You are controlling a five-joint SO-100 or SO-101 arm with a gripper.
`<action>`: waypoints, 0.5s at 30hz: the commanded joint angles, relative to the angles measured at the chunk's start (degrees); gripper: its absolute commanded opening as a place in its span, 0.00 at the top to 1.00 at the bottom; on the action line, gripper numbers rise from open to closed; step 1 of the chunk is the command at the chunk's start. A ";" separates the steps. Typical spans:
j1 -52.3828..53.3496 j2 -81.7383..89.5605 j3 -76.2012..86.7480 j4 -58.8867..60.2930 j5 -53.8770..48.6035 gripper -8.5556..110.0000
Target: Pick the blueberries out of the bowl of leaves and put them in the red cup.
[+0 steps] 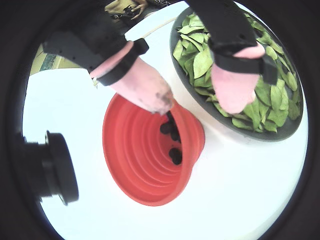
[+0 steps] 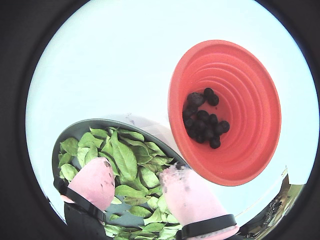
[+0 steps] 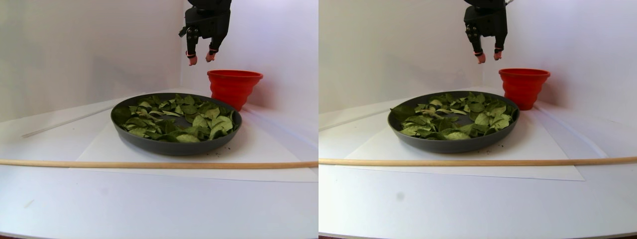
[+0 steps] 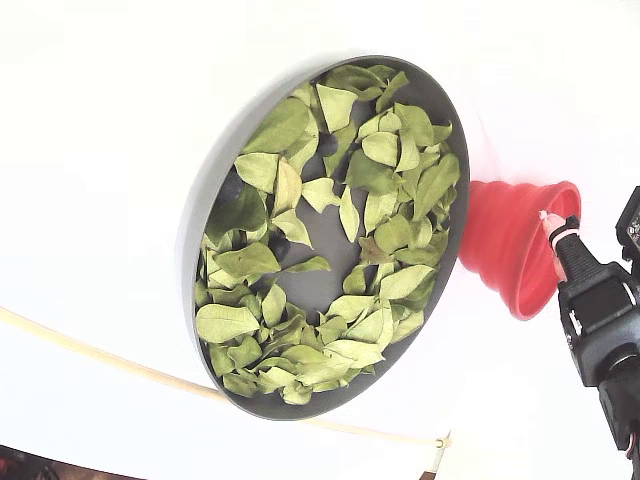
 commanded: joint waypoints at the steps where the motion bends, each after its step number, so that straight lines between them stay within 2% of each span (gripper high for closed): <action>1: -0.53 7.12 -0.18 0.00 0.70 0.78; 15: -4.66 8.44 3.25 1.41 2.29 0.78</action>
